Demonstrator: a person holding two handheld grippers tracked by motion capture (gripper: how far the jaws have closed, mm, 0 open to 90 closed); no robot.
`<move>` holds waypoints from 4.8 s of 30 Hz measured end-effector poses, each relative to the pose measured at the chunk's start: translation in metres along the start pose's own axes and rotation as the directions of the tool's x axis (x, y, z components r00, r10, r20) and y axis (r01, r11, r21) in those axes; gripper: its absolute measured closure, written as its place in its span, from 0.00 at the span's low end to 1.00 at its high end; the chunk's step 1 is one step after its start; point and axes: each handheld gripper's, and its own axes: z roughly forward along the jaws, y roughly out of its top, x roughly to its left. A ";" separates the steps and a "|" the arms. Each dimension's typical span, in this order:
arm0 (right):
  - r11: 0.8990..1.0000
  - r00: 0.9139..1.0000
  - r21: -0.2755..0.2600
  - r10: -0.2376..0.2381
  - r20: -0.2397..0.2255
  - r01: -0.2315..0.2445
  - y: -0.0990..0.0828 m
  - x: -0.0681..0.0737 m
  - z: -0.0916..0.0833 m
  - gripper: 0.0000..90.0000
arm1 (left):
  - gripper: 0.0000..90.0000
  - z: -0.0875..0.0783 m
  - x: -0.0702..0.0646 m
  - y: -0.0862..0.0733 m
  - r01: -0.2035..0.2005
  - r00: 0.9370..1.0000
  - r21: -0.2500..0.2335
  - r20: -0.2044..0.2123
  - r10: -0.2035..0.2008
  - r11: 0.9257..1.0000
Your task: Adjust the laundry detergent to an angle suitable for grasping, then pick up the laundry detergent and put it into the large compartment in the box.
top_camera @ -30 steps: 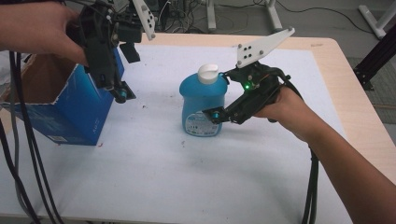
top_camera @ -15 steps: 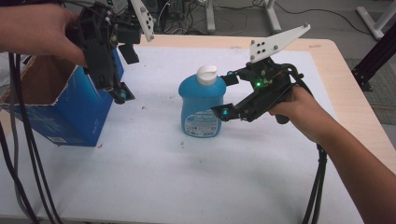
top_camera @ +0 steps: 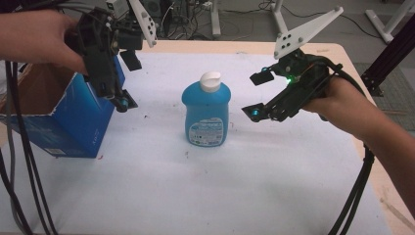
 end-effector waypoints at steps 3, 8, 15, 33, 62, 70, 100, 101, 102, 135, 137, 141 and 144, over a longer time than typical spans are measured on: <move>0.999 0.999 0.038 0.021 0.036 -0.023 0.002 -0.005 -0.011 0.13 | 0.02 0.000 0.000 0.001 0.000 1.000 -0.003 -0.002 0.000 1.000; 0.992 0.998 0.118 0.030 0.062 -0.037 0.006 -0.014 -0.027 0.13 | 0.02 0.000 -0.001 0.002 -0.001 1.000 -0.009 -0.005 0.001 1.000; 0.971 0.995 0.221 0.077 0.055 -0.088 0.011 -0.031 -0.049 0.13 | 0.02 0.000 0.001 0.004 0.005 1.000 -0.017 -0.005 -0.005 1.000; 0.935 0.990 0.325 0.126 0.067 -0.141 0.004 -0.037 -0.054 0.13 | 0.02 -0.006 0.015 0.015 -0.011 1.000 -0.019 -0.016 0.010 1.000; 0.928 0.996 0.361 0.081 0.040 -0.090 0.015 -0.033 -0.045 0.13 | 0.02 -0.009 0.004 0.015 -0.030 0.999 -0.008 -0.025 0.030 1.000; 0.935 0.996 0.343 0.078 0.044 -0.089 0.016 -0.030 -0.049 0.13 | 0.02 -0.009 0.003 0.017 -0.031 0.999 -0.004 -0.023 0.031 1.000; 0.939 0.997 0.335 0.072 0.026 -0.076 0.014 -0.032 -0.049 0.13 | 0.02 -0.027 -0.019 0.061 -0.104 0.995 -0.109 -0.004 0.104 0.989; 0.938 0.997 0.338 0.074 0.026 -0.078 0.015 -0.031 -0.049 0.13 | 0.02 -0.025 -0.019 0.063 -0.105 0.994 -0.107 -0.004 0.105 0.989; 0.937 0.997 0.340 0.074 0.026 -0.079 0.015 -0.031 -0.049 0.13 | 0.02 -0.024 -0.019 0.065 -0.105 0.994 -0.105 -0.001 0.105 0.989; 0.942 0.998 0.330 0.061 0.011 -0.061 0.015 -0.034 -0.046 0.13 | 0.02 0.024 -0.011 0.111 -0.158 0.987 -0.076 0.014 0.159 0.985; 0.943 0.998 0.327 0.065 0.014 -0.066 0.015 -0.034 -0.046 0.13 | 0.02 0.026 -0.011 0.112 -0.159 0.987 -0.071 0.018 0.160 0.985; 0.943 0.998 0.327 0.063 0.013 -0.064 0.014 -0.034 -0.046 0.13 | 0.02 0.032 -0.011 0.115 -0.166 0.986 -0.054 0.020 0.168 0.985; 0.943 0.998 0.327 0.066 0.014 -0.066 0.014 -0.034 -0.046 0.13 | 0.02 0.036 -0.011 0.117 -0.170 0.985 -0.043 0.020 0.171 0.985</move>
